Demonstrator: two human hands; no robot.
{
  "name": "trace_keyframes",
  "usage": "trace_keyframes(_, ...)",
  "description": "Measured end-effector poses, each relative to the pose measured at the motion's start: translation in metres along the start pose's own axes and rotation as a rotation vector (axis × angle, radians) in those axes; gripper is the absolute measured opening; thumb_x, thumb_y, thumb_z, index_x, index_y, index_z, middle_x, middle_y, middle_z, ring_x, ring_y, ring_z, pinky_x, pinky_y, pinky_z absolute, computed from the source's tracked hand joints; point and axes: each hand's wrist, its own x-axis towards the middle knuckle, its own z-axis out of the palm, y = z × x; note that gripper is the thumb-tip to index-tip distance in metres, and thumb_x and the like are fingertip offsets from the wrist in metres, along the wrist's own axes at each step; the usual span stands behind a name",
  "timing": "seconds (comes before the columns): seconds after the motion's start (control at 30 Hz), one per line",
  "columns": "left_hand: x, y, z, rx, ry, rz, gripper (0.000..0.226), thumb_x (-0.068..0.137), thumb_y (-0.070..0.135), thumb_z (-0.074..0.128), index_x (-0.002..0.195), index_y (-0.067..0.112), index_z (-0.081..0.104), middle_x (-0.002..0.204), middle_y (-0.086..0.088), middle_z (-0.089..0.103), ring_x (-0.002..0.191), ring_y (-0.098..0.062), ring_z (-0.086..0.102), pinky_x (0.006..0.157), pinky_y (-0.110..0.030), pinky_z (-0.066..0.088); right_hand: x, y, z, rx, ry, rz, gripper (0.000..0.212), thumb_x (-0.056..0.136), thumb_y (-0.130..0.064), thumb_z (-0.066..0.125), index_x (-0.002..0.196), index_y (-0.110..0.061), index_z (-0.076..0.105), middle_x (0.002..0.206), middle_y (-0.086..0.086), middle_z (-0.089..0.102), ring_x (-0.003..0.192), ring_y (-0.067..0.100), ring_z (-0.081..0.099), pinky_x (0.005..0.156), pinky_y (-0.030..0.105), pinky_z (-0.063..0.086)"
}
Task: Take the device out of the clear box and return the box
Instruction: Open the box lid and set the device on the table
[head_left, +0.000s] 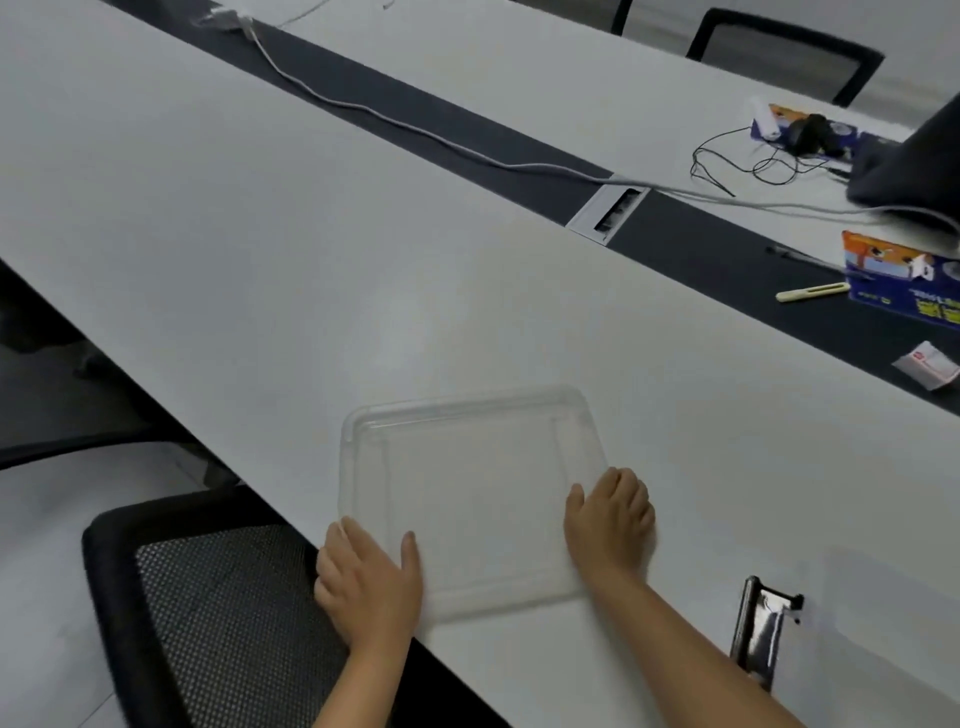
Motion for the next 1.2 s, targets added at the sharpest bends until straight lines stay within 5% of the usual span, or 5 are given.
trace_keyframes(0.27,-0.018,0.029,-0.010,0.025,-0.040,0.121,0.071,0.086,0.033,0.049,0.139,-0.003,0.016,0.150,-0.026,0.015,0.140,-0.036,0.009,0.113,-0.051,0.011,-0.002,0.003,-0.058,-0.013,-0.030,-0.032,0.056,0.092,-0.034,0.035,0.133,0.002,0.029,0.149,0.019,0.020,0.136,0.032,0.019,0.112,0.042,0.019)
trace_keyframes(0.63,-0.194,0.166,0.006,-0.241,-0.295,0.821,0.086,0.074,0.066,0.020,0.140,0.012,0.021,0.153,-0.009,0.015,0.141,-0.021,0.005,0.108,-0.027,0.004,-0.094,0.184,-0.173,0.288,0.278,-0.123,0.036,0.089,-0.022,0.048,0.119,-0.003,0.053,0.132,0.011,0.050,0.125,0.023,0.041,0.097,0.021,0.029)
trace_keyframes(0.73,-0.224,0.179,0.019,-0.117,-0.374,0.847,0.062,0.090,0.038,0.040,0.141,0.010,0.017,0.152,-0.009,0.018,0.139,-0.023,0.015,0.112,-0.026,0.015,-0.117,0.249,-0.168,0.307,0.268,-0.037,0.036,0.087,-0.024,0.050,0.114,-0.001,0.057,0.124,0.014,0.057,0.117,0.027,0.050,0.090,0.023,0.034)
trace_keyframes(1.03,-0.236,0.177,0.030,-0.074,-0.237,0.840,0.049,0.089,0.000,0.037,0.137,0.004,0.027,0.141,-0.012,0.038,0.127,-0.024,0.037,0.104,-0.026,0.031,-0.113,0.271,-0.131,-0.105,-0.364,-0.416,0.055,0.085,-0.038,0.051,0.131,-0.011,0.038,0.132,0.013,0.045,0.121,0.029,0.041,0.097,0.037,0.039)
trace_keyframes(1.2,-0.228,0.176,0.032,-0.141,-0.267,0.807,0.046,0.090,0.002,0.039,0.136,0.006,0.032,0.143,-0.011,0.038,0.130,-0.022,0.036,0.104,-0.022,0.027,-0.114,0.237,-0.085,-0.230,-0.417,-0.624,0.076,0.068,-0.043,0.069,0.127,-0.008,0.036,0.119,0.020,0.046,0.107,0.034,0.043,0.084,0.040,0.041)
